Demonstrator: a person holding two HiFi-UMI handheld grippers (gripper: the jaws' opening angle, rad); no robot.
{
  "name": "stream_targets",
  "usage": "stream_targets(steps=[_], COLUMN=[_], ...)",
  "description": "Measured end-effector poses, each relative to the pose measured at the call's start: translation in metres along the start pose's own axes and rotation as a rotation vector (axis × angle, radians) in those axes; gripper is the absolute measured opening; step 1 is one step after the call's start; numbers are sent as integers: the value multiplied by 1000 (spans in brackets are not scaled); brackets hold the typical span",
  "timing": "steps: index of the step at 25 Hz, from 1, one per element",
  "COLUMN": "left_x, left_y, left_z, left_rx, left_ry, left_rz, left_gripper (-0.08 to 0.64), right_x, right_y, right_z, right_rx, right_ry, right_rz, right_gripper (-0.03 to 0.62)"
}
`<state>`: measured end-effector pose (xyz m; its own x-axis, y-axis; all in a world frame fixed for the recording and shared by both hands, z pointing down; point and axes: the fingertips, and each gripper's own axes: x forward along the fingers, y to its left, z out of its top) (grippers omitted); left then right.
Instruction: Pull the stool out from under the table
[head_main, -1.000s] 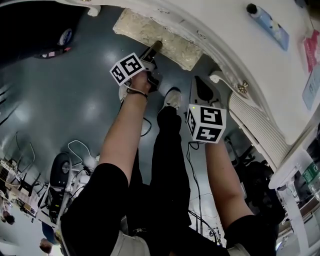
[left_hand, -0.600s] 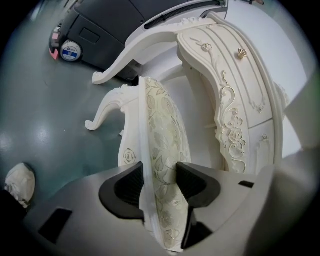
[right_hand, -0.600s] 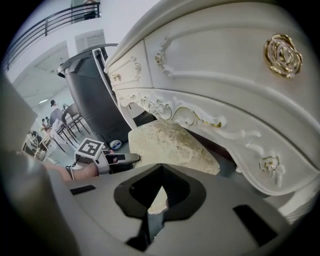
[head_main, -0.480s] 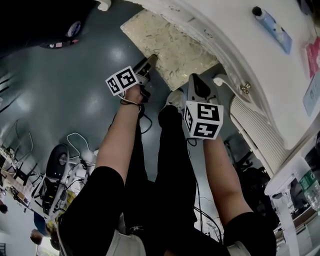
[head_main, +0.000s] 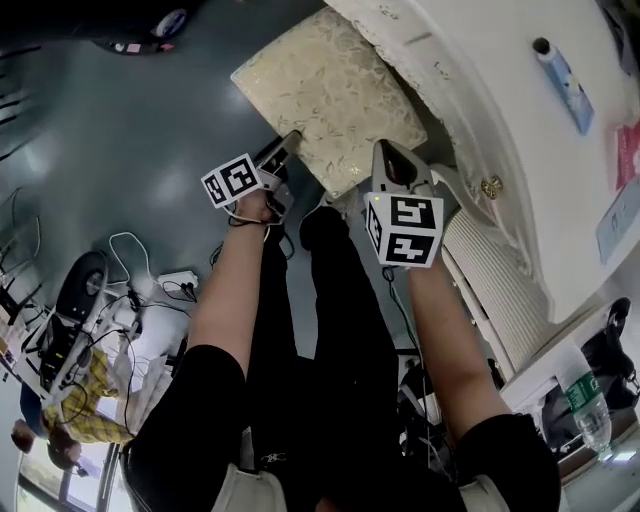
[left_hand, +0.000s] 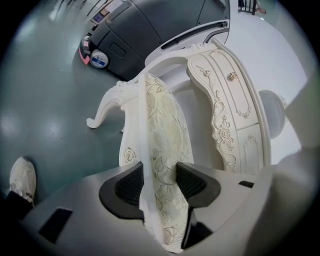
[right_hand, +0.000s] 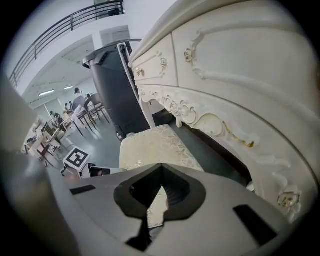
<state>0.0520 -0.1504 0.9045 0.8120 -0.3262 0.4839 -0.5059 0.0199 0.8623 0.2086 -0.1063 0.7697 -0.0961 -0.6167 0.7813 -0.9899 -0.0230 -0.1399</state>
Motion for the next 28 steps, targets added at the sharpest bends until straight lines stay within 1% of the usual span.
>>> stream_targets(steps=[4,9,12,16,21,24,26,27,28], left_x=[-25,-60,-88,-124,-172,-202,-224,-233,-239], left_y=[16,36,47,66,96,111,116,118,120], left_z=[-8,-15,-17,-18,-19,-18,-13,-10,-8], left_rx=[-29,-56,-81,-108,-139,-130,-89,-63,-39], left_ry=[-33,-36,-56,-83,-86,-86,-98,-99,-92], left_rz=[20,22,33,57,104,151,196,224,253], left_gripper=[210,210,210,210,213,216,211,166,164], right_x=[12,25,31,32,29,24,21,20,20], right_y=[19,59,84,116,152,170,184,191,197], right_z=[-8,-21,-19,-20,-32,-40,-44,-46,-48], right_rx=[-38,-116,-159,-192,-227,-248,-262,-268,-273], right_ry=[39,76,77,76,92,107,111,112,115], right_rz=[57,125,167,198,225,234,244,248,252], right_gripper=[5,5,5,5,5,5,5,5,5])
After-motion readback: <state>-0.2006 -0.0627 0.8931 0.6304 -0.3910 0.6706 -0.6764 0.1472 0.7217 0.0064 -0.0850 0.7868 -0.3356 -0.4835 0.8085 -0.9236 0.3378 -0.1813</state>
